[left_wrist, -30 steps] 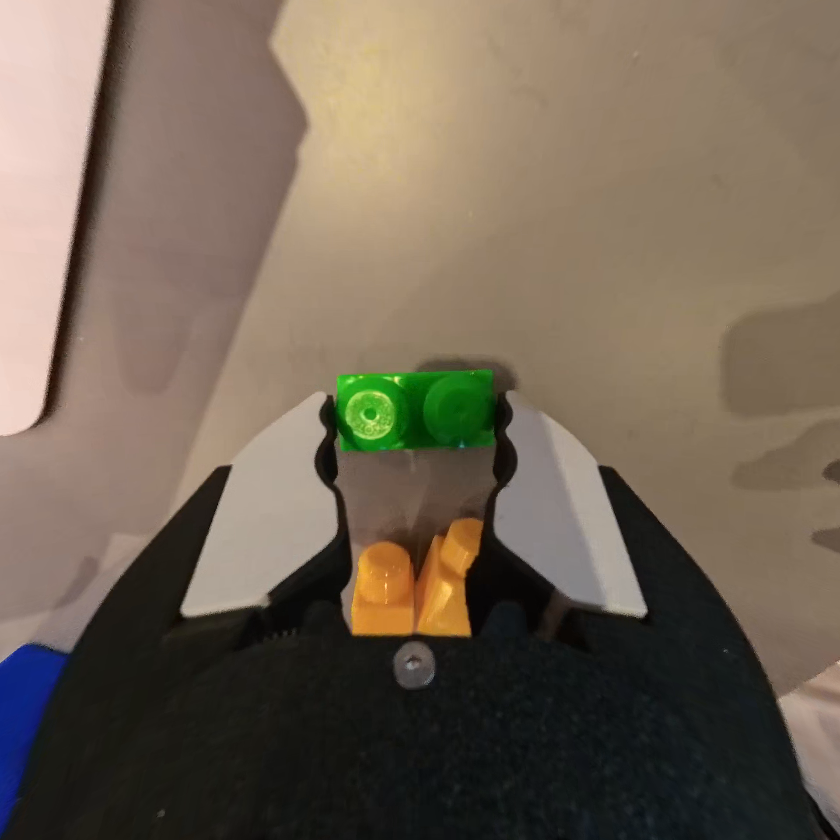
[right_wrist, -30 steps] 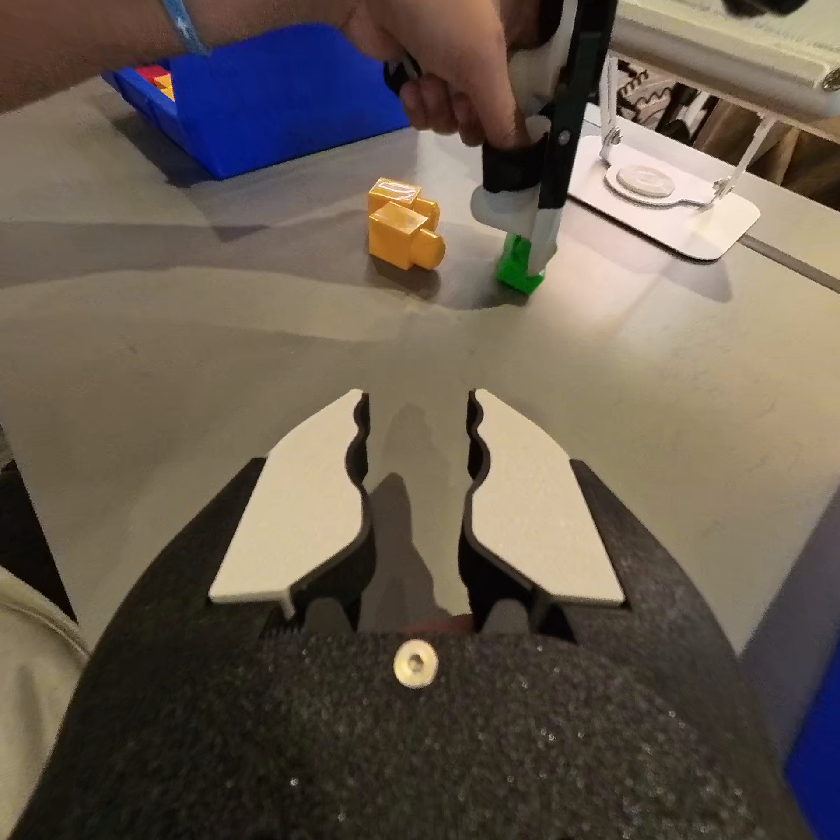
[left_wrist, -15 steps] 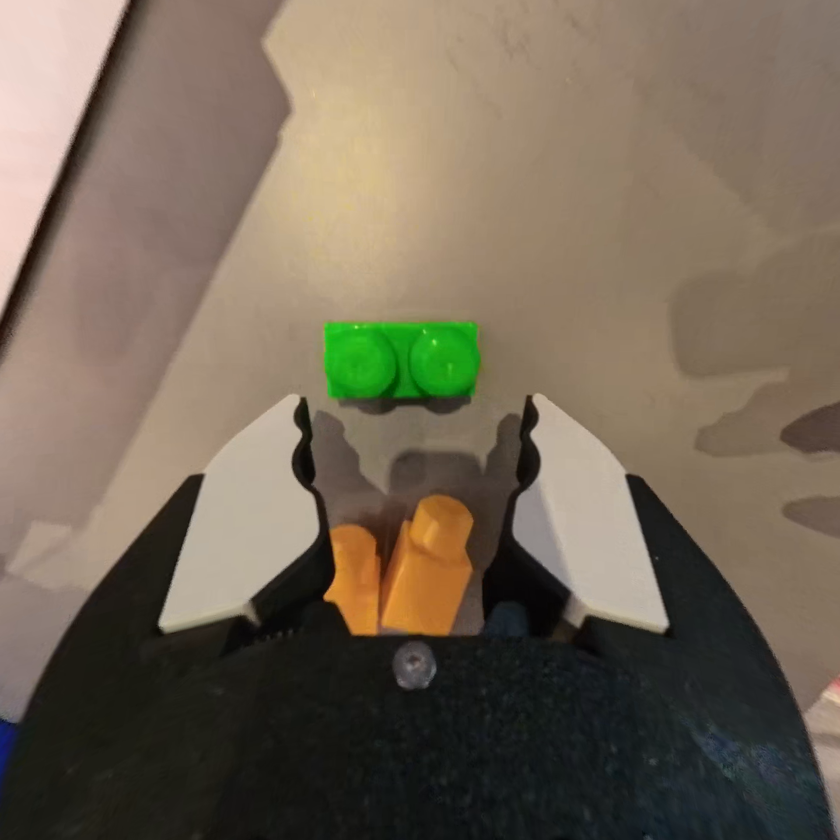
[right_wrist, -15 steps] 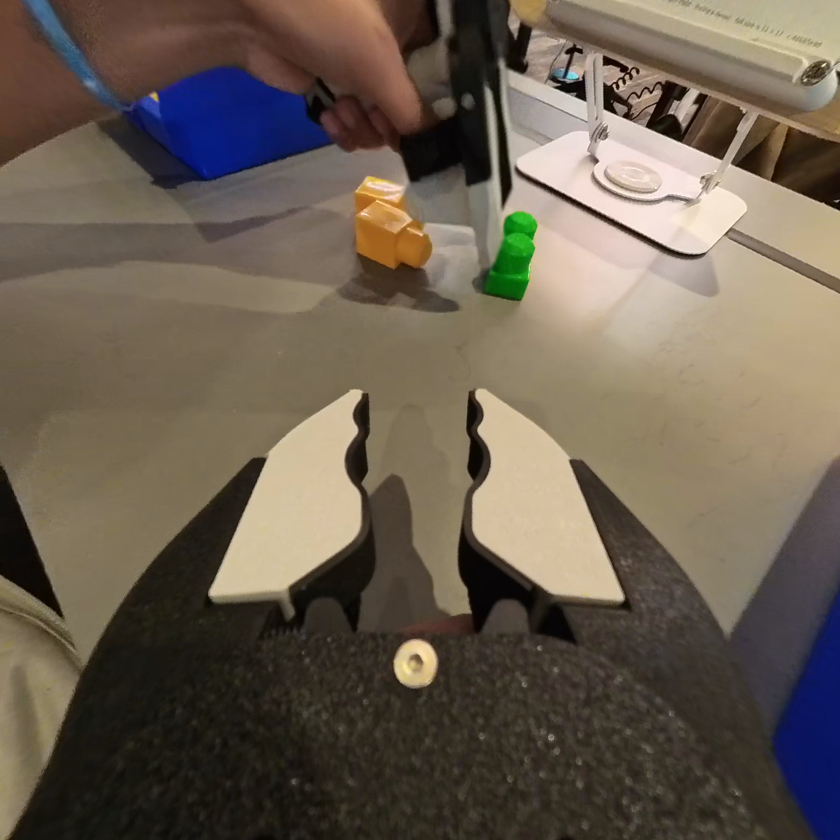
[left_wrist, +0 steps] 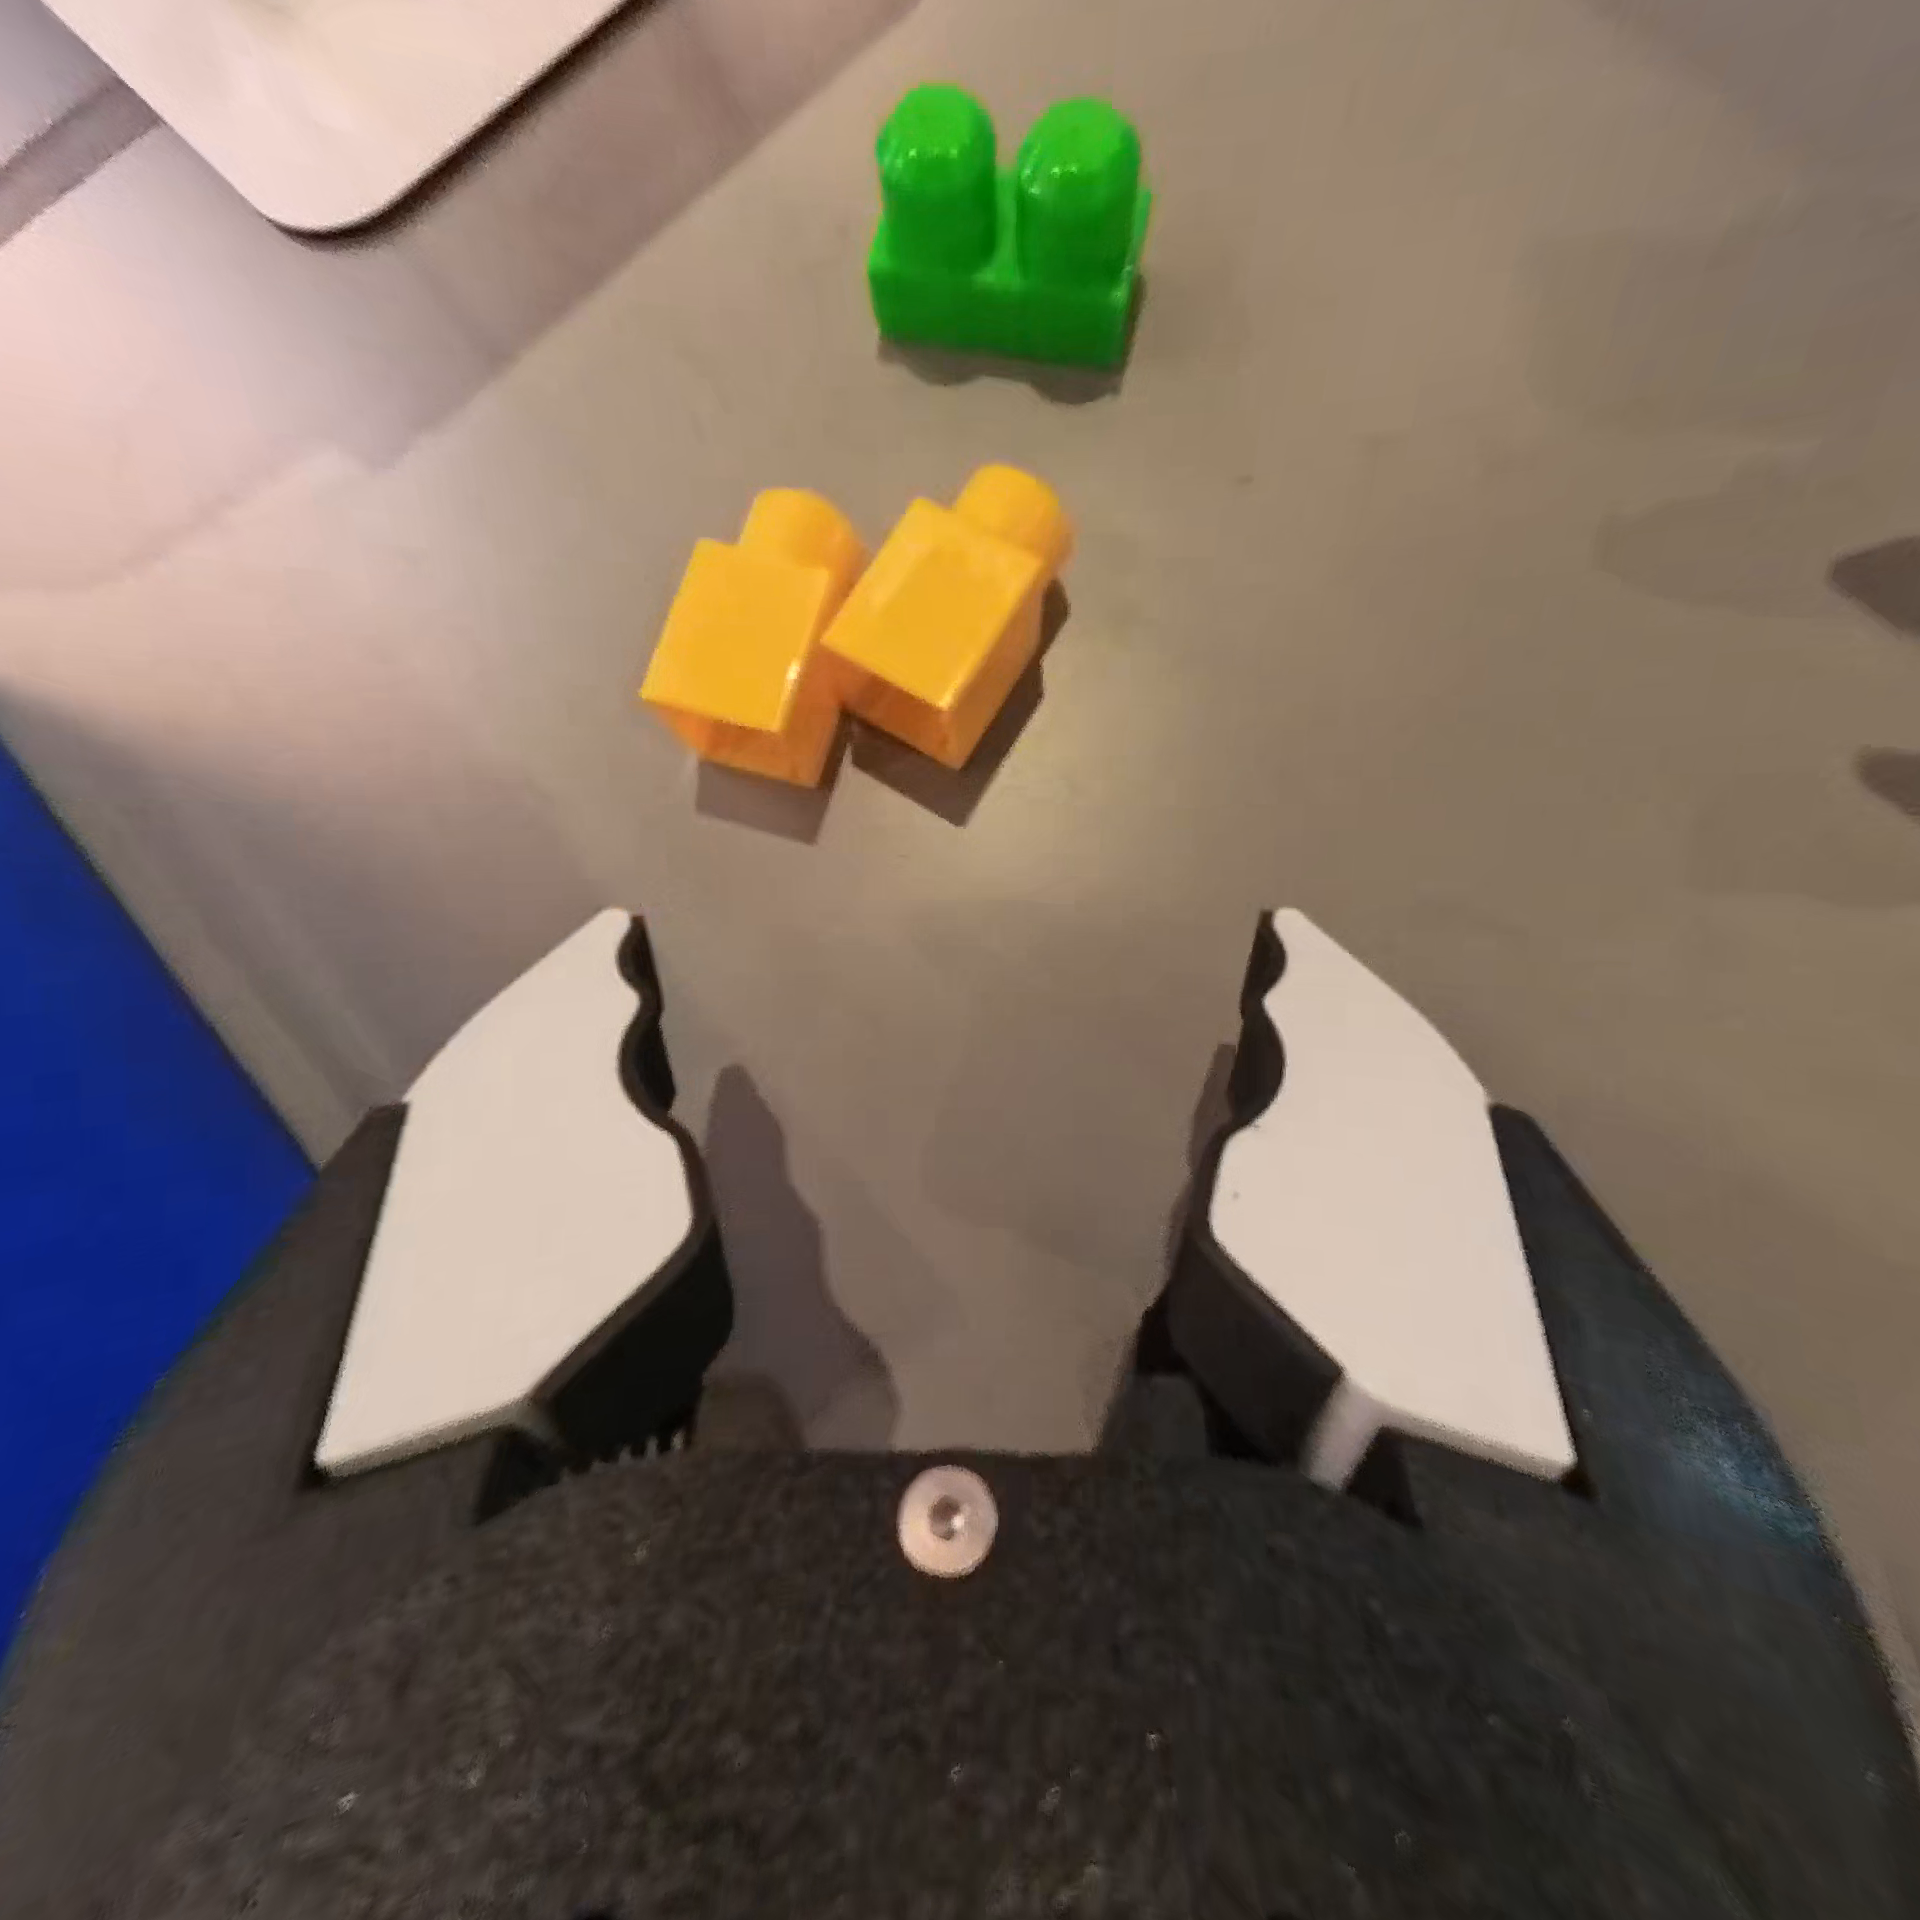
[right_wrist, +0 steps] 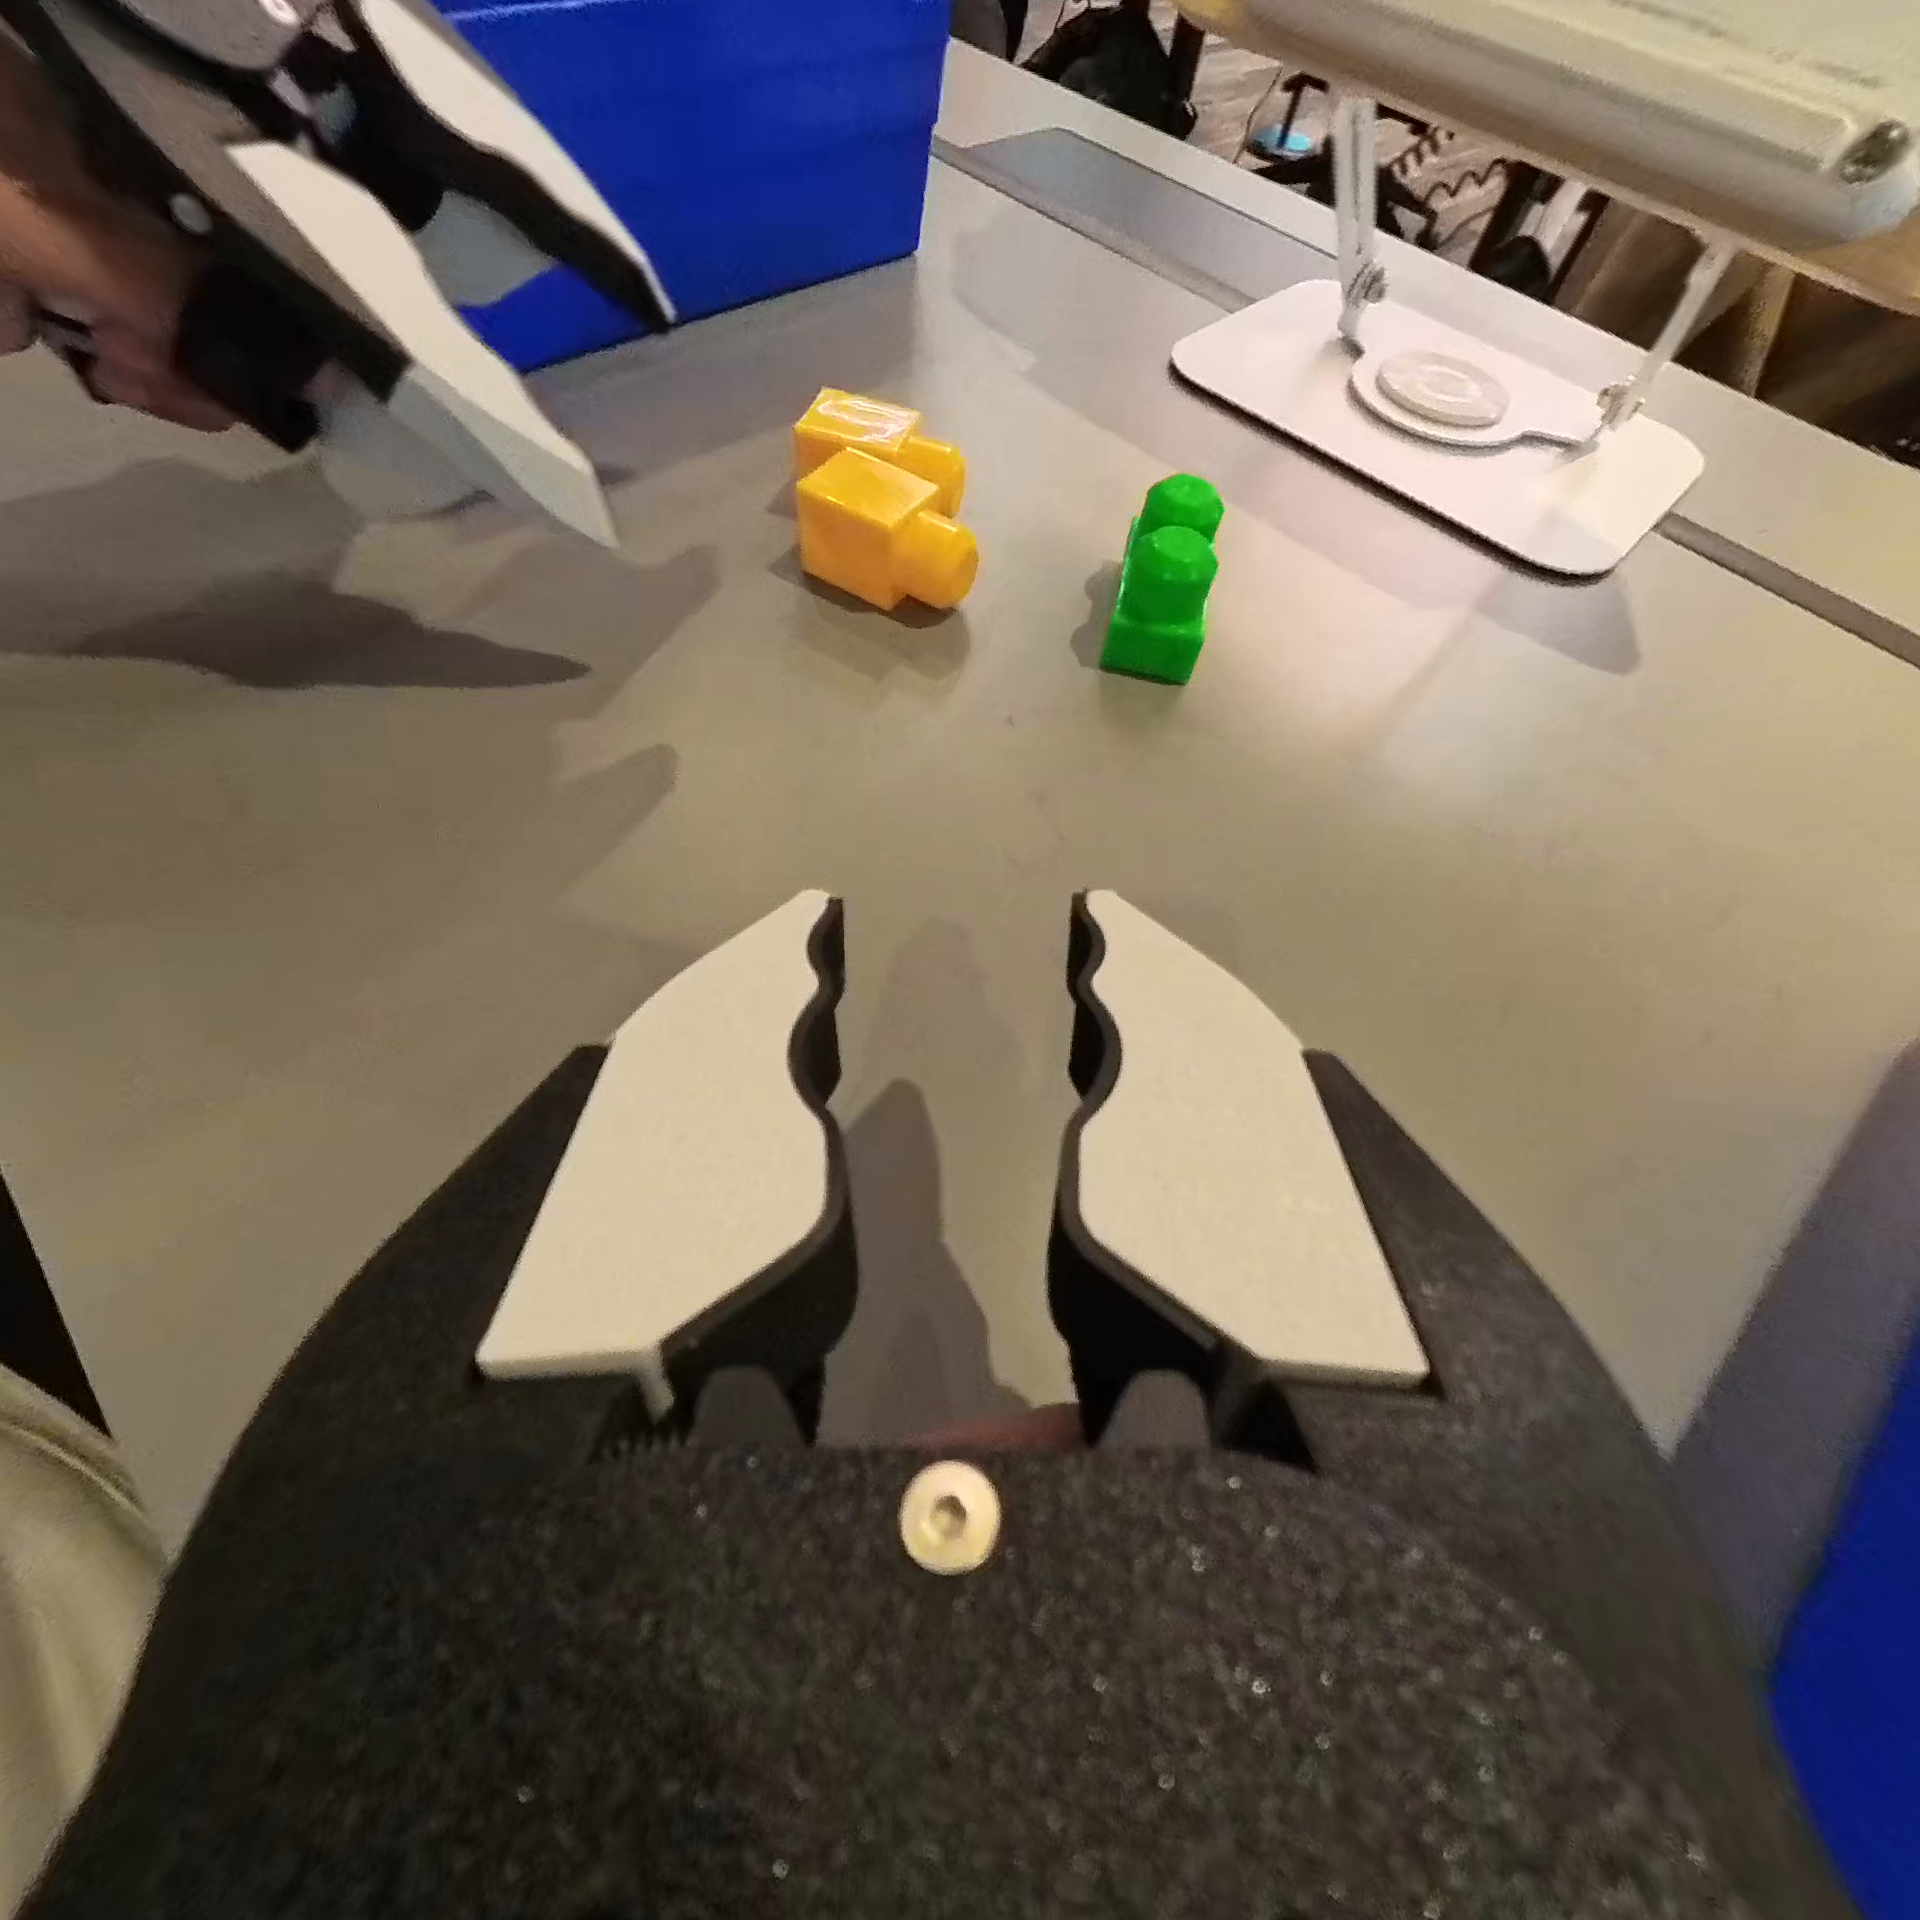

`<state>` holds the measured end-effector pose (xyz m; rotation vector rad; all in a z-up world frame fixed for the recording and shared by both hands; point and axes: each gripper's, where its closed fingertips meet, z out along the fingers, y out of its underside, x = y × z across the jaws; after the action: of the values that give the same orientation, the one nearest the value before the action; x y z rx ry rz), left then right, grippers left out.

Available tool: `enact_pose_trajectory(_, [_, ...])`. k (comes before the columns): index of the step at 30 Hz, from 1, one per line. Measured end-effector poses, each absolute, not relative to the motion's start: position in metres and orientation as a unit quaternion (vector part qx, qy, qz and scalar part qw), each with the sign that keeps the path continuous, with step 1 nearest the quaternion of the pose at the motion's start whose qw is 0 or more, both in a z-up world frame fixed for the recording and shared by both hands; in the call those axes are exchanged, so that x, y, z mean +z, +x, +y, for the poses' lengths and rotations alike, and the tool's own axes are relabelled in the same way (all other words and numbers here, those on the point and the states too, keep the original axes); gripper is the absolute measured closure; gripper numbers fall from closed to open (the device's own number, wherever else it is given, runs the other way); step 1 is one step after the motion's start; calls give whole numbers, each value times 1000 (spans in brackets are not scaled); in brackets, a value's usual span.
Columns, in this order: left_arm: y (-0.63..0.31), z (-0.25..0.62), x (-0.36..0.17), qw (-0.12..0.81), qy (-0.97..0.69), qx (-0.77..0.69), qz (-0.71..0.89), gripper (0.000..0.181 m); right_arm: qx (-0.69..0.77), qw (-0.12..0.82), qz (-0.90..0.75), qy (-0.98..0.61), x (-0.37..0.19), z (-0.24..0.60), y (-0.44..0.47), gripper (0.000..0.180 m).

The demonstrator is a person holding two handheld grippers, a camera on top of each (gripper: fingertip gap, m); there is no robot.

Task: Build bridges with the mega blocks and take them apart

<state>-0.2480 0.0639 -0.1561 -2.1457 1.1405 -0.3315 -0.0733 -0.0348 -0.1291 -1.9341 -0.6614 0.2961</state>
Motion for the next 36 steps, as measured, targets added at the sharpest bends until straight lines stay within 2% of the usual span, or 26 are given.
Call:
enact_pose_trajectory(4, [-237,90,-161,316,-839,-123,426,69,114,514,-292,-799,-127,-35,-82,139])
enact_pose_trajectory(8, [-225,96,-189,247,-859,-149,424,64,107,516,-295,-797,-126,-35,-79,139])
enact_pose_trajectory(14, [-223,111,-186,263,-855,-147,422,63,128,513,-277,-803,-131,-34,-68,139])
enact_pose_trajectory(22, [-206,111,-196,209,-842,-148,475,65,130,512,-280,-802,-131,-34,-69,139])
enact_pose_trajectory(36, [-207,115,-198,206,-827,-115,511,71,138,505,-277,-805,-136,-32,-67,139])
